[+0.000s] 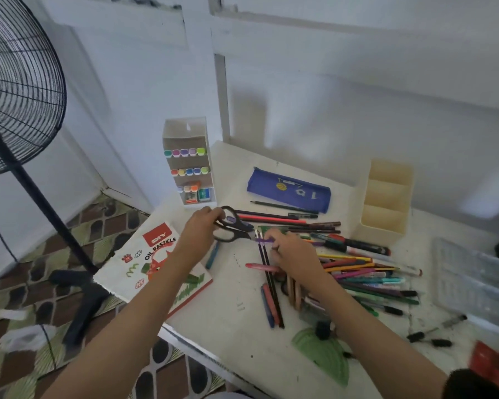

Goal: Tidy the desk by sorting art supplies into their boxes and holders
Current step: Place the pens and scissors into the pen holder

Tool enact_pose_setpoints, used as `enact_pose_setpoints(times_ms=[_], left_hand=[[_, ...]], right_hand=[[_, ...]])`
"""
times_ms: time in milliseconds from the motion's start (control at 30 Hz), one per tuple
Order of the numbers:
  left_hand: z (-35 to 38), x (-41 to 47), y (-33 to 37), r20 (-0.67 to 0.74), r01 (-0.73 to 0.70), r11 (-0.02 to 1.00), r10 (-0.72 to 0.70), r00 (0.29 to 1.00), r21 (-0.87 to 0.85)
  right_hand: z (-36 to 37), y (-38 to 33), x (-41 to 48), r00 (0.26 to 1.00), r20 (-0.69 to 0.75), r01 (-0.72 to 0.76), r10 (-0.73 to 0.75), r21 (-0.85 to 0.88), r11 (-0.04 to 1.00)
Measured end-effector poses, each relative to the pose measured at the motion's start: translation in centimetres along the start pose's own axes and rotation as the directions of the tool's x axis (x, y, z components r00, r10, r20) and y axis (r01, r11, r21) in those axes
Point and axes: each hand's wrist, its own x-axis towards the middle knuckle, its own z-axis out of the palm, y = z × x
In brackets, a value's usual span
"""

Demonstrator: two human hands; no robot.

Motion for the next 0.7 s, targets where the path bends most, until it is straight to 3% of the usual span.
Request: enact_pose_setpoints(times_ms=[100, 233, 467, 700], left_hand=[[-0.7, 0.2, -0.3, -0.093, -0.051, 0.998, 0.048, 0.994, -0.026], [-1.7, 0.5, -0.1, -0.242, -0.183, 0.983, 0.177, 0.954, -0.001], [-4.7, 1.4, 2.1, -0.203, -0.191, 0.981, 0.193, 0.960, 0.030], [-6.9, 1.2, 4.5, -0.190, -0.076, 0.996, 0.082, 0.978, 0.040]], right_hand=[[-0.4, 0.8, 0.0, 0.997, 0.079, 0.019, -0.025, 0.079, 0.997], [-1.9, 1.6, 0.2, 0.964, 0.248, 0.093, -0.098, 0.033, 0.995], [-3.0, 1.6, 1.4, 0.874, 0.471, 0.159, -0.117, -0.050, 0.986], [-3.9, 1.1, 2.1, 0.879, 0.453, 0.250, -0.153, -0.162, 0.955]])
